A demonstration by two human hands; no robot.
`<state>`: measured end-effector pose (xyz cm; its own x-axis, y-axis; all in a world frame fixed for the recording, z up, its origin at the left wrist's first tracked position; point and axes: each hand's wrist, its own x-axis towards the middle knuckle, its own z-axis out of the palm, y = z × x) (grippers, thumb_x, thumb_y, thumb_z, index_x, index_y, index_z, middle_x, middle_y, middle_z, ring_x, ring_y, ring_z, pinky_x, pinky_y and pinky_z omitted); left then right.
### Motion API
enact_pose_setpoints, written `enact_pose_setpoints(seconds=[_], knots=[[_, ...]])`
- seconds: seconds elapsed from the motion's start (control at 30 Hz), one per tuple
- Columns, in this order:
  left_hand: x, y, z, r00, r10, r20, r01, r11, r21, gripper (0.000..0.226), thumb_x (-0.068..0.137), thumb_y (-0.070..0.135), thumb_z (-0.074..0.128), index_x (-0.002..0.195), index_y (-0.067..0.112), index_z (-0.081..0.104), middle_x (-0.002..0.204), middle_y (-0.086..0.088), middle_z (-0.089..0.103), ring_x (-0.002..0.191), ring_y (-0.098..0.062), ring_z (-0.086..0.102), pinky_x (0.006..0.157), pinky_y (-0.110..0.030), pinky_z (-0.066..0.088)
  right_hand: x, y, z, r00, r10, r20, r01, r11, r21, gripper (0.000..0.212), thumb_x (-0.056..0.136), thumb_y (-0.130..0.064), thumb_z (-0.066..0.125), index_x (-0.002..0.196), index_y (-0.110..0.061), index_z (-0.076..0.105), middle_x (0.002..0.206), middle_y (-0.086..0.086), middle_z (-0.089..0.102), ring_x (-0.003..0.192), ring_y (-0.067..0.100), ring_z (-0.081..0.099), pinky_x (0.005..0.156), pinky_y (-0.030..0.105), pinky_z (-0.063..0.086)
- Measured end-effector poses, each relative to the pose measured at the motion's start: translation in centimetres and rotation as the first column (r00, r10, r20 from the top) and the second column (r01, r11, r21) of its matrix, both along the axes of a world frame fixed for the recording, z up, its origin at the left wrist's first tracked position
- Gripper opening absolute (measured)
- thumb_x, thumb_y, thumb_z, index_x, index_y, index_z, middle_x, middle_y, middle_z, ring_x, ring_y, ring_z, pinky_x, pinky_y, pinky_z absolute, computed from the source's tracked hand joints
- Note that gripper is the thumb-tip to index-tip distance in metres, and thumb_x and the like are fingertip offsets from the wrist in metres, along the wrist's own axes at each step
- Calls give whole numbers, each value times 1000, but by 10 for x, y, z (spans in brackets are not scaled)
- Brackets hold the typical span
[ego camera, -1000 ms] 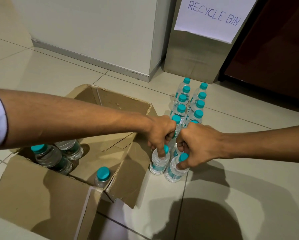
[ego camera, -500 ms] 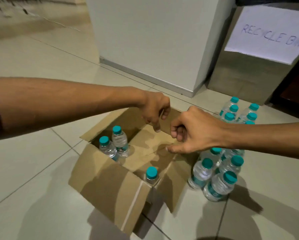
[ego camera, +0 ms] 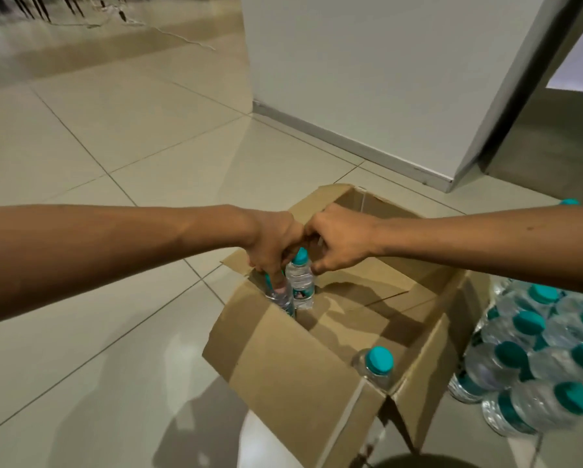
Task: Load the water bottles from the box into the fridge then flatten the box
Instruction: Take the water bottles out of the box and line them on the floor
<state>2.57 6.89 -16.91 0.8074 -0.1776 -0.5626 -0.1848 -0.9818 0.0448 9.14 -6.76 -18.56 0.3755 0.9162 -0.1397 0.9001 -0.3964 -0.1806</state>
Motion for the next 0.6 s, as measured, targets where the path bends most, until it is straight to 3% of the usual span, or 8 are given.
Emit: enact_pose_setpoints(seconds=[0.2, 0.3, 0.4, 0.5, 0.6], knots=[[-7, -7, -22, 988, -70, 139, 64, 997, 45, 37, 71, 36, 81, 98, 14, 67, 89, -3, 66, 73, -17, 57, 65, -23, 47, -1, 9, -27, 995, -24, -95, 28, 999, 39, 31, 74, -27, 82, 97, -13, 67, 73, -8, 56, 76, 15, 62, 65, 24, 49], [-4, -7, -24, 985, -59, 161, 61, 998, -8, 31, 68, 33, 84, 86, 21, 62, 83, 2, 61, 72, -14, 54, 65, -21, 45, 1, 8, -34, 995, -26, -94, 34, 995, 92, 24, 74, -22, 81, 90, -9, 69, 75, -1, 63, 76, 19, 67, 64, 25, 52], [0, -8, -21, 987, -70, 144, 79, 995, -55, 42, 62, 36, 86, 66, 28, 45, 79, 8, 64, 73, -14, 62, 67, -22, 51, 3, 1, -32, 997, -21, -72, 30, 992, 125, 21, 70, -23, 81, 81, -9, 70, 66, -3, 62, 66, 16, 66, 60, 27, 56], [6, -11, -12, 996, -45, 79, 52, 994, -98, 33, 58, 37, 85, 63, 24, 55, 70, 3, 72, 67, -14, 70, 64, -22, 52, 5, -12, -17, 997, -51, -56, 61, 981, 187, 24, 65, -31, 79, 77, -11, 74, 64, -2, 69, 58, 12, 65, 53, 28, 54], [16, -26, 14, 999, -5, 33, 9, 990, -138, 26, 60, 30, 86, 69, 15, 67, 62, 1, 71, 58, -14, 69, 57, -18, 47, 10, -30, 7, 985, -157, -76, 170, 962, 216, 25, 61, -39, 82, 75, -19, 75, 65, -5, 69, 57, 9, 60, 52, 20, 47]])
